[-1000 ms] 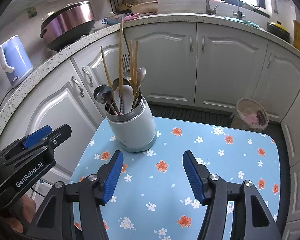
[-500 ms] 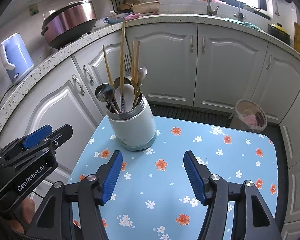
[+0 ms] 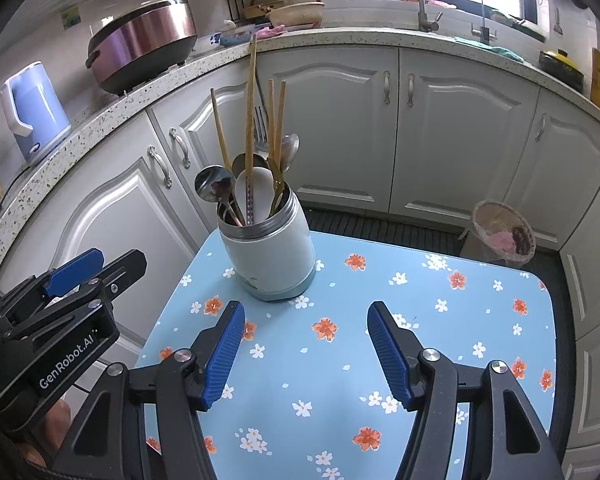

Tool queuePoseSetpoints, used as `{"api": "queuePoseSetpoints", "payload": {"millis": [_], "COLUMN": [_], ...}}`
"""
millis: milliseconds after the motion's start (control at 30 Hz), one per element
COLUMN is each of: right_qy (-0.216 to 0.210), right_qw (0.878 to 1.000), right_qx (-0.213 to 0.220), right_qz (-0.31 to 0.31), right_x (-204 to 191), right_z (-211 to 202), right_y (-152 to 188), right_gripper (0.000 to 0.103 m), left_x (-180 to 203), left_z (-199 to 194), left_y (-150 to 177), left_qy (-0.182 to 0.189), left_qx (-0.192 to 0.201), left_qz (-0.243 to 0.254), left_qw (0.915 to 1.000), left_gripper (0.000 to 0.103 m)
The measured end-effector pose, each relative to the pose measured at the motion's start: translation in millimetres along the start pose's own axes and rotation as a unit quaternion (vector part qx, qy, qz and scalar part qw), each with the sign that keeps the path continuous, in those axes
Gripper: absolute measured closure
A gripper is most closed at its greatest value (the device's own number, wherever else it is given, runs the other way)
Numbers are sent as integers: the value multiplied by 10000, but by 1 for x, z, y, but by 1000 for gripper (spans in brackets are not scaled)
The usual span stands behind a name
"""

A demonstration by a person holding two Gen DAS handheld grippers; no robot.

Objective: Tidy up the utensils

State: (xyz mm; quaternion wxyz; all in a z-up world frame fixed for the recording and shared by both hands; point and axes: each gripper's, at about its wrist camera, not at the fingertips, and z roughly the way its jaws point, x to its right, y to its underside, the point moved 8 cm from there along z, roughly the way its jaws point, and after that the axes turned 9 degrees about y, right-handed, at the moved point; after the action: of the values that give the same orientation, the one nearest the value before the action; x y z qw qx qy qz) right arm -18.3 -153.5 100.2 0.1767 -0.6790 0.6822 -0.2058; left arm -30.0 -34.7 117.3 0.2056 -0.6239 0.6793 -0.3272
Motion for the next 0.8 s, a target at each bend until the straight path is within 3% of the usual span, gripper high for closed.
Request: {"api": "queuePoseSetpoints", "payload": {"millis": [800], "right_qy": [-112], "right_qw": [9999], "right_qx": [-49], "right_qz": [29], "right_x": [0], "right_z": [1], "right_y": [4], "right_gripper": [41], "left_x": [3], "left_z": [3], "left_y": [3], "left_qy": [-37], "left_qx": [-38], "left_qz": [63], "left_qw": [10000], "left_gripper": [53]}}
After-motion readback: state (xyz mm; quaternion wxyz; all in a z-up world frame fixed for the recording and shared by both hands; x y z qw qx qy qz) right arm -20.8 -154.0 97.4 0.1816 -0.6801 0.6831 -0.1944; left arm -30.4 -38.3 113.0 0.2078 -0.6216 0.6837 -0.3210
